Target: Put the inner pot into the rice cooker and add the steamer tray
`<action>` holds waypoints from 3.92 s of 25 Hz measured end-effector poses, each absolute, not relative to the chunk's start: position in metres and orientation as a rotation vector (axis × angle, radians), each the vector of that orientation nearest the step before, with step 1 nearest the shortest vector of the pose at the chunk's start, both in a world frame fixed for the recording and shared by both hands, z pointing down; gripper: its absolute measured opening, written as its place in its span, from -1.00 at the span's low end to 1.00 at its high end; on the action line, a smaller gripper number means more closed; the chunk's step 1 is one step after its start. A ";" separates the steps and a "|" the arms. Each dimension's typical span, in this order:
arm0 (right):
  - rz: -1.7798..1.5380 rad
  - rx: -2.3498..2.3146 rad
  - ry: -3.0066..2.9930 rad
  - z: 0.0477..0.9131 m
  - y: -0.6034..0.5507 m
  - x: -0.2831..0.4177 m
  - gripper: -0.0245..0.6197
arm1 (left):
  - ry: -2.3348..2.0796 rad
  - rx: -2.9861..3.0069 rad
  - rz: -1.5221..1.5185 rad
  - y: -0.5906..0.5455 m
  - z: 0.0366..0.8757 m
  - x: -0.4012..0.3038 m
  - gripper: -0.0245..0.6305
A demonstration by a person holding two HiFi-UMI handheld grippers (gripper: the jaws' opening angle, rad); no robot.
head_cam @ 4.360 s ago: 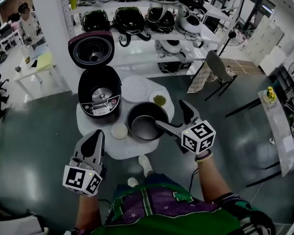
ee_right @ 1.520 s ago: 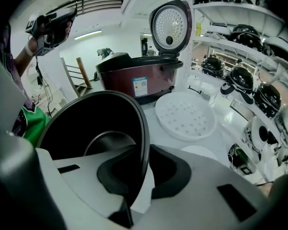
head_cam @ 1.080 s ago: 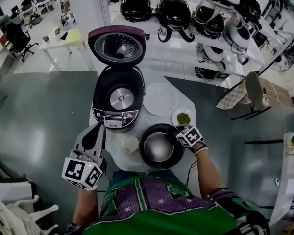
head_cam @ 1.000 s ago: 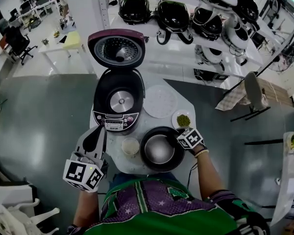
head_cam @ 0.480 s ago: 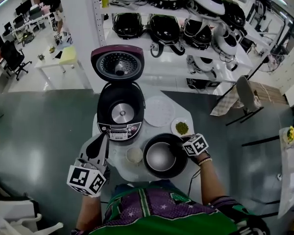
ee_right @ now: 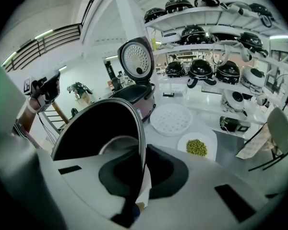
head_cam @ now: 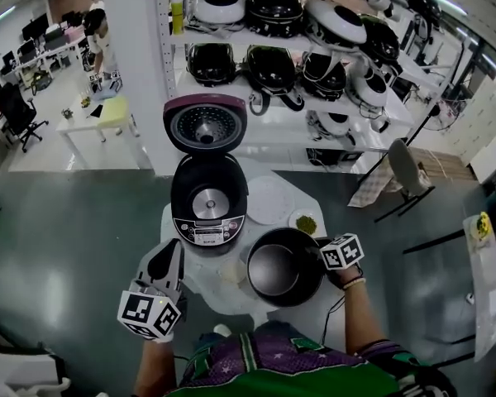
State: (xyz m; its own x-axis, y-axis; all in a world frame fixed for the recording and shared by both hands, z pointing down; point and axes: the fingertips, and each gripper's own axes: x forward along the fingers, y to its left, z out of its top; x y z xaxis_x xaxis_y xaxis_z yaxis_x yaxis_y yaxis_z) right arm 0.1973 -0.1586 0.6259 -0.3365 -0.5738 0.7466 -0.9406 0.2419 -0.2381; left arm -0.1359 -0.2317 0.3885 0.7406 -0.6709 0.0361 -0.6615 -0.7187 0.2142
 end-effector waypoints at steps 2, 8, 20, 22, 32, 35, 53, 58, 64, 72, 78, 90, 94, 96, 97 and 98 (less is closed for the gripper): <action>0.932 1.407 -2.011 0.613 -0.157 0.194 -0.86 | -1.056 2.723 -0.067 -0.230 0.389 -0.145 -0.86; 0.927 1.534 -2.010 0.588 -0.146 0.193 -0.86 | -1.031 2.728 -0.089 -0.221 0.395 -0.162 -0.86; 0.873 1.728 -2.027 0.516 -0.144 0.182 -0.86 | -1.025 2.729 -0.131 -0.207 0.389 -0.201 -0.86; 0.857 1.739 -2.039 0.502 -0.152 0.184 -0.86 | -1.034 2.722 -0.135 -0.210 0.386 -0.201 -0.86; 0.775 1.767 -2.157 0.450 -0.214 0.192 -0.86 | -1.127 2.721 -0.149 -0.231 0.372 -0.202 -0.86; 0.760 1.747 -2.202 0.444 -0.235 0.188 -0.86 | -1.166 2.725 -0.146 -0.238 0.368 -0.201 -0.86; 0.796 1.657 -2.383 0.434 -0.364 0.165 -0.85 | -1.404 2.657 -0.079 -0.277 0.361 -0.208 -0.86; 0.829 1.627 -2.399 0.442 -0.399 0.152 -0.85 | -1.472 2.611 -0.055 -0.284 0.365 -0.219 -0.86; 0.877 1.604 -2.386 0.462 -0.435 0.135 -0.84 | -1.559 2.543 -0.029 -0.290 0.369 -0.233 -0.86; 0.906 1.574 -2.337 0.495 -0.471 0.118 -0.84 | -1.648 2.450 0.003 -0.295 0.378 -0.246 -0.86; 0.957 1.543 -2.313 0.518 -0.489 0.111 -0.83 | -1.706 2.393 0.012 -0.296 0.384 -0.254 -0.86; 1.041 1.496 -2.218 0.561 -0.511 0.099 -0.80 | -1.765 2.319 0.037 -0.300 0.396 -0.262 -0.86; 1.054 1.489 -2.187 0.574 -0.513 0.098 -0.80 | -1.773 2.307 0.044 -0.300 0.397 -0.262 -0.86; 1.042 1.491 -2.162 0.582 -0.514 0.098 -0.80 | -1.773 2.303 0.050 -0.299 0.399 -0.262 -0.86; 1.034 1.492 -2.148 0.586 -0.514 0.098 -0.80 | -1.774 2.301 0.053 -0.298 0.400 -0.262 -0.86; 1.025 1.492 -2.134 0.590 -0.515 0.098 -0.80 | -1.775 2.299 0.057 -0.298 0.401 -0.263 -0.86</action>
